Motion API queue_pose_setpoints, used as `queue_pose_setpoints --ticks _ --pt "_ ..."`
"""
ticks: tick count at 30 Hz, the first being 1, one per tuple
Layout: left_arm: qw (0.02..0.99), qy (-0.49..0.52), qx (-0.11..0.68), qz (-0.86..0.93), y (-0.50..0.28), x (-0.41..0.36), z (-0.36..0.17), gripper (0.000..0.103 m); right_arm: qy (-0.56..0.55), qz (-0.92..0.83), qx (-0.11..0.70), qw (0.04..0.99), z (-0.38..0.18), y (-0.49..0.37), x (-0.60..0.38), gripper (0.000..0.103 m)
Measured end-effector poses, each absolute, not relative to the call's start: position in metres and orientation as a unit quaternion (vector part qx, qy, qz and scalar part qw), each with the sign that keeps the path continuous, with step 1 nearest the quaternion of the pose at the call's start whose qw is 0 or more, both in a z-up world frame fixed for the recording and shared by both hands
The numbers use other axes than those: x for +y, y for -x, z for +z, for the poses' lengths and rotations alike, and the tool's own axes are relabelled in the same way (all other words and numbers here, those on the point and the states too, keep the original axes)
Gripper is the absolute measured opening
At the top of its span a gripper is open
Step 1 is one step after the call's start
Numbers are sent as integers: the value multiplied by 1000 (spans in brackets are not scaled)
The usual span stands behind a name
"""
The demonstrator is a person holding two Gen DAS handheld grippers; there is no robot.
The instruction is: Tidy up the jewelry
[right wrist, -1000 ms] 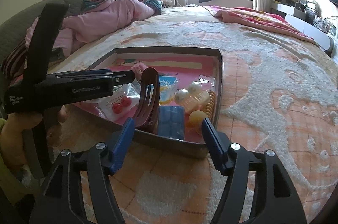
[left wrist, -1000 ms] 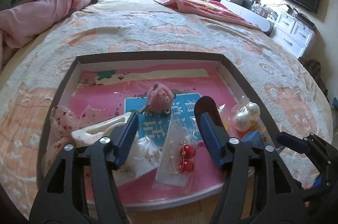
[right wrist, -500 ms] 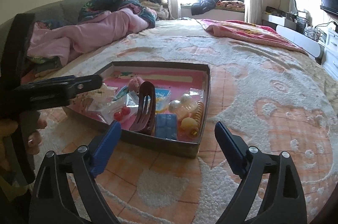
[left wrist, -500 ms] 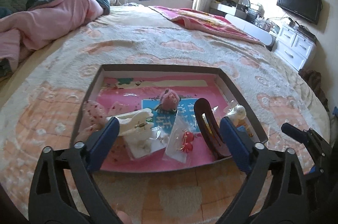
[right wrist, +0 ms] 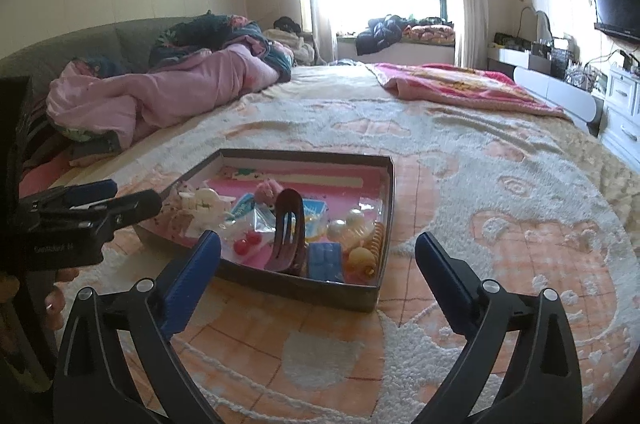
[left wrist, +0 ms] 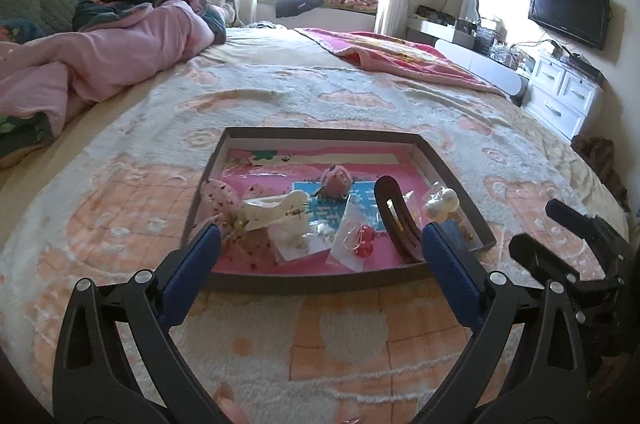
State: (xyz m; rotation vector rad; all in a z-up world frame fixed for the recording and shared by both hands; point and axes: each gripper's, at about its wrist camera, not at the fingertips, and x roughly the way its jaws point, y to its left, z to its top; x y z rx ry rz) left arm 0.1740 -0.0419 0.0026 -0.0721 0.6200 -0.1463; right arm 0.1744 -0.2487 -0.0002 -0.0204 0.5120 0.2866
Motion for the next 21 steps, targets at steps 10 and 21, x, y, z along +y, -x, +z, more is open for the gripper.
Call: queue_pose_setpoints --ticks 10,21 --pt "954 37 291 -63 -149 -32 5 91 9 144 218 965 10 -152 -249 96" --pt "959 47 272 -57 -128 -22 5 92 21 147 187 971 17 -134 -244 96"
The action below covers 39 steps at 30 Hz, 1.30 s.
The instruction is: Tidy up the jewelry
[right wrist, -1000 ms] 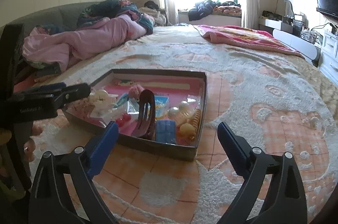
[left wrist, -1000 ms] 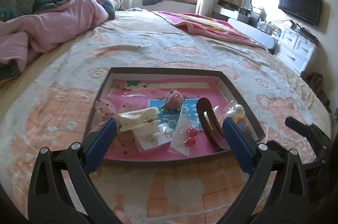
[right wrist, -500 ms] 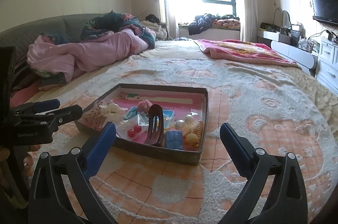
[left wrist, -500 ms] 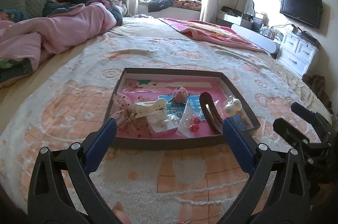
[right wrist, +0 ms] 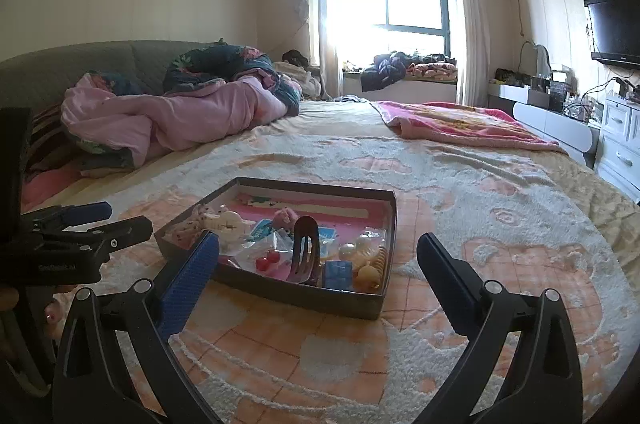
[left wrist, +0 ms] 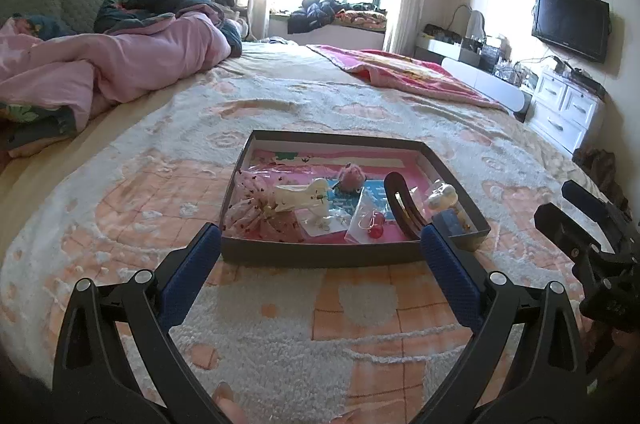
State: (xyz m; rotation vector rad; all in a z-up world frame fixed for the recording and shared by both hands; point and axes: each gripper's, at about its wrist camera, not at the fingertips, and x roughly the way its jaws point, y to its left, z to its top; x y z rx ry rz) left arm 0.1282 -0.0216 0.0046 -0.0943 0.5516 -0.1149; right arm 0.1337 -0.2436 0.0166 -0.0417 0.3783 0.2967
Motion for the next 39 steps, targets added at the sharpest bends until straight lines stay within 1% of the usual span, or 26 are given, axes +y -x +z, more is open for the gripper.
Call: queue_pose_setpoints --ticks 21,31,39 --pt "968 30 242 -58 -100 -25 0 92 15 133 184 974 2 -111 -246 96" --pt "974 24 219 -52 -90 -27 -3 92 31 127 158 979 -1 -99 -246 96" --pt "977 25 208 -46 -85 -27 -5 92 24 128 157 979 -4 -94 -246 96"
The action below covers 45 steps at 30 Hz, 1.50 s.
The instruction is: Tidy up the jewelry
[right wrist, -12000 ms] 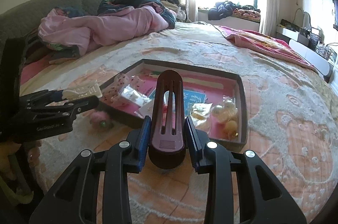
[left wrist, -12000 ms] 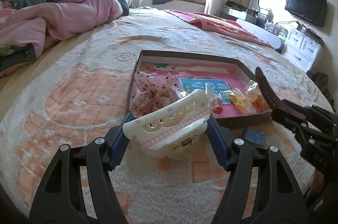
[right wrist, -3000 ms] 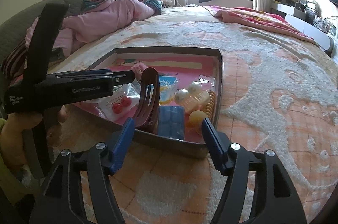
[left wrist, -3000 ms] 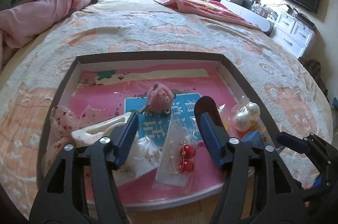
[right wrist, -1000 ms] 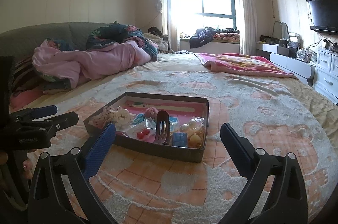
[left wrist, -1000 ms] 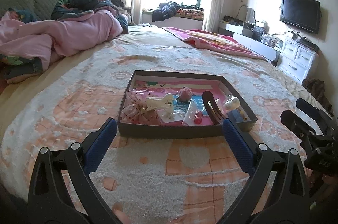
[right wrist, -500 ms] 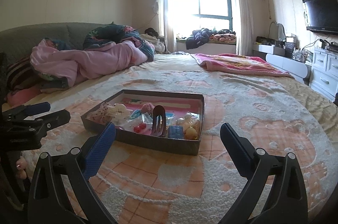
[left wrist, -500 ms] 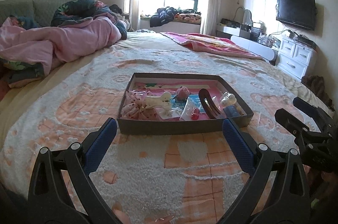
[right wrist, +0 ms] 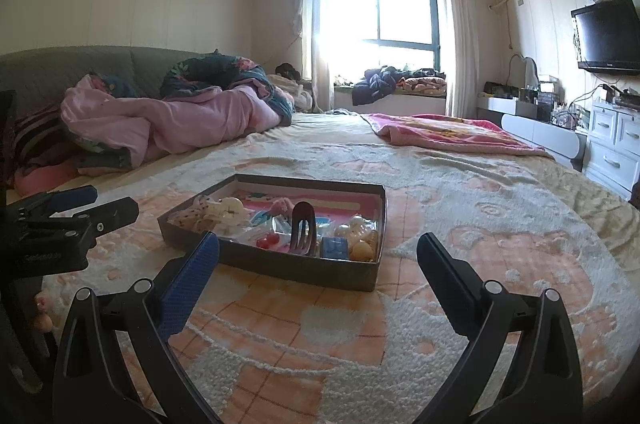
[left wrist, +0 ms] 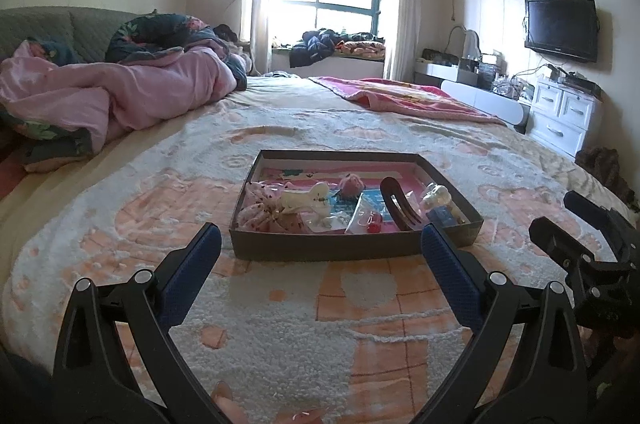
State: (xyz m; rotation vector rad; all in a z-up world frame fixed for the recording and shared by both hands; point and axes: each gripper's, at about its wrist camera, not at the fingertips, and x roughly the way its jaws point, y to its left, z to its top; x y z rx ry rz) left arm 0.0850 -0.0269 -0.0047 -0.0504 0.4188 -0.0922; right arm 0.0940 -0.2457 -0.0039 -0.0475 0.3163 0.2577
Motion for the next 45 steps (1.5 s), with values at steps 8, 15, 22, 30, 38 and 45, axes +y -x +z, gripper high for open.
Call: queue_pose_setpoints --ticks 8,15,22,30,38,45 --pt "979 22 198 -43 -85 -25 -8 92 11 117 144 983 -7 -92 -249 96" --pt "978 21 202 -38 -91 -21 -12 92 6 106 143 984 -14 -98 -252 96" --pt "977 27 210 -35 -97 -19 -17 92 7 104 147 984 -19 -101 -251 97" --pt "976 27 212 -33 -97 -19 -17 92 8 107 152 982 -21 -102 -249 96" --pt "976 28 212 -33 -97 -19 -17 92 11 108 152 982 -22 -102 -249 97" --pt "977 27 211 -34 -97 -19 -18 92 10 109 153 982 -22 -102 -249 96"
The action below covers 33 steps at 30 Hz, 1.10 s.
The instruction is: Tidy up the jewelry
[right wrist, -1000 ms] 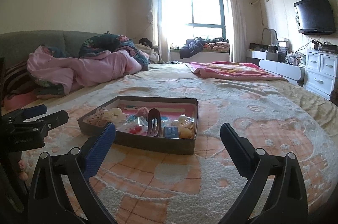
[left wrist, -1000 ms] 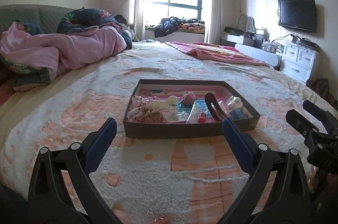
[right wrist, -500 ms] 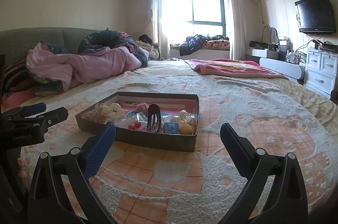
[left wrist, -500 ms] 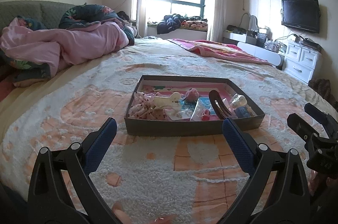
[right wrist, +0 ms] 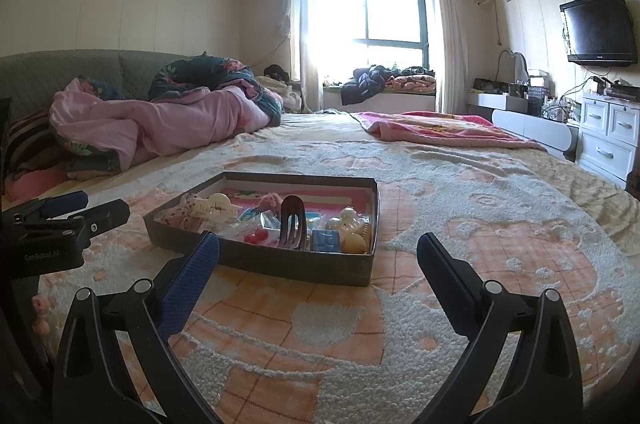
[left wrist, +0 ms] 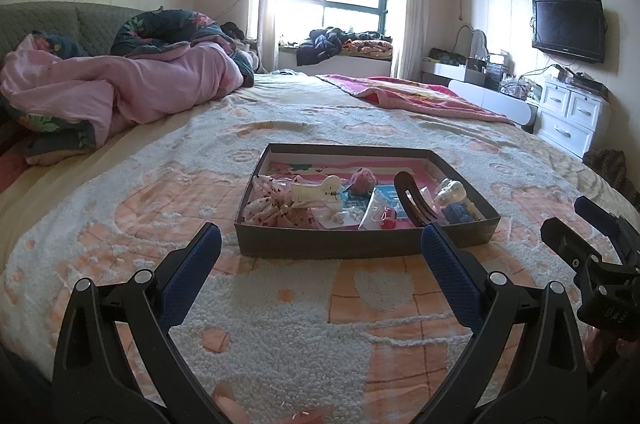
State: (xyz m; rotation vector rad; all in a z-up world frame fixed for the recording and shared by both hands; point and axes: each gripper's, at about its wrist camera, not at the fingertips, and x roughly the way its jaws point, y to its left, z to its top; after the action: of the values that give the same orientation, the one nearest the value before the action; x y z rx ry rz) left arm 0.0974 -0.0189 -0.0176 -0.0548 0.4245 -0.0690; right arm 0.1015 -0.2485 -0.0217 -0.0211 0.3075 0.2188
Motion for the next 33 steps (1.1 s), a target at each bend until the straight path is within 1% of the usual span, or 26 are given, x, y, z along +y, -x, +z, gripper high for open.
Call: queue_pose_setpoints --ticks 33 --pt "977 27 210 -34 -97 -19 -18 92 14 112 156 981 -23 -102 -247 96"
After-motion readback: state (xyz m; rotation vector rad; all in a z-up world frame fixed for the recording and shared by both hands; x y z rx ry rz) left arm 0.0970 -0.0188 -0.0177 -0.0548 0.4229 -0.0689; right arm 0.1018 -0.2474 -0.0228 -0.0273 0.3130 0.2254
